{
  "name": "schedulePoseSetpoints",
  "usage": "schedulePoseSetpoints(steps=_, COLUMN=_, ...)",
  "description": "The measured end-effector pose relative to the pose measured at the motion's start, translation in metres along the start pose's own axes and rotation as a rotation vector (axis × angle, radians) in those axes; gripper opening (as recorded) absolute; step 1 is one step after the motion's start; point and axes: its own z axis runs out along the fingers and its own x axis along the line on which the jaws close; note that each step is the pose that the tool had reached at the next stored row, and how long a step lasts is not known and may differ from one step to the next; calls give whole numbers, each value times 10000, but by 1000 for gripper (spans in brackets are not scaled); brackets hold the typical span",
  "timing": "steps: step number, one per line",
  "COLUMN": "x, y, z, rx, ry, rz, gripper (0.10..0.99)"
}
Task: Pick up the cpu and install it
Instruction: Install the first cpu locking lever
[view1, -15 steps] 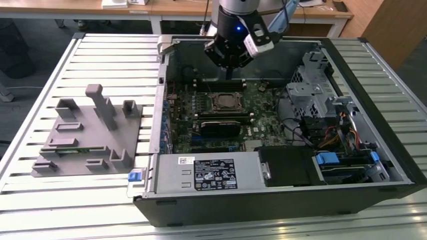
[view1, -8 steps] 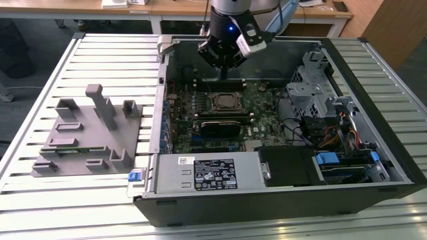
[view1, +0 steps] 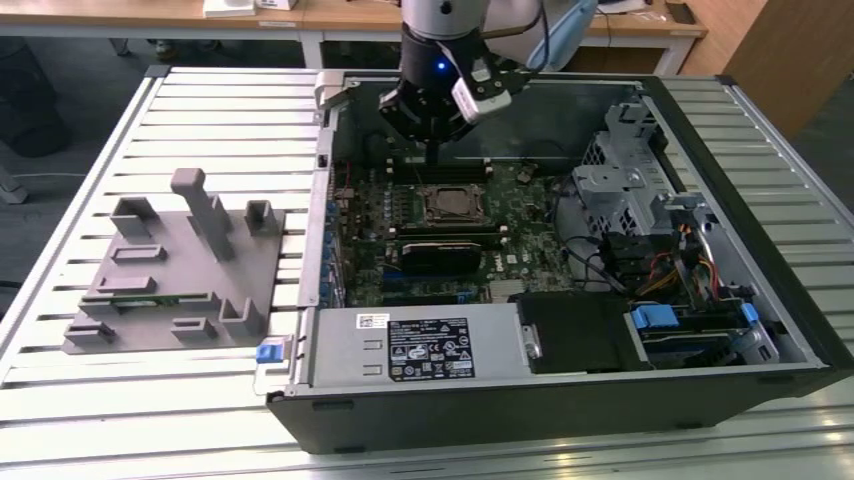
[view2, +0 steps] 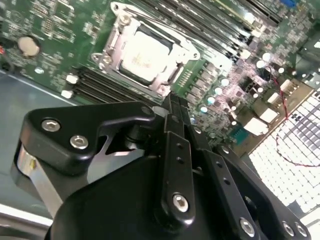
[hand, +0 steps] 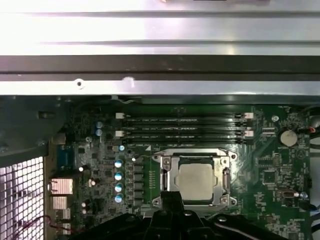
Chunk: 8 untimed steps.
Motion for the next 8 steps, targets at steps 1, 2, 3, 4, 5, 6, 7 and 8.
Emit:
schedulePoseSetpoints(steps=1, x=34, y=-1, z=9, rx=1, ry=0, rz=-1, gripper=106)
schedulePoseSetpoints(steps=2, x=64, y=-2, z=16, rx=1, ry=0, rz=0, gripper=106)
schedulePoseSetpoints(steps=3, x=87, y=-3, z=21, rx=1, ry=0, rz=1, gripper=106)
schedulePoseSetpoints(steps=4, x=107, y=-3, z=26, rx=0, ry=0, rz=0, gripper=106)
schedulePoseSetpoints(steps=5, x=130, y=-4, z=29, rx=0, ry=-1, rz=-1, gripper=106)
schedulePoseSetpoints(steps=6, x=155, y=-5, z=31, rx=0, ry=0, rz=0, gripper=106)
schedulePoseSetpoints(steps=7, x=174, y=-5, z=32, rx=1, ry=0, rz=0, gripper=106)
schedulePoseSetpoints(steps=8, x=192, y=-5, z=33, rx=1, ry=0, rz=1, gripper=106)
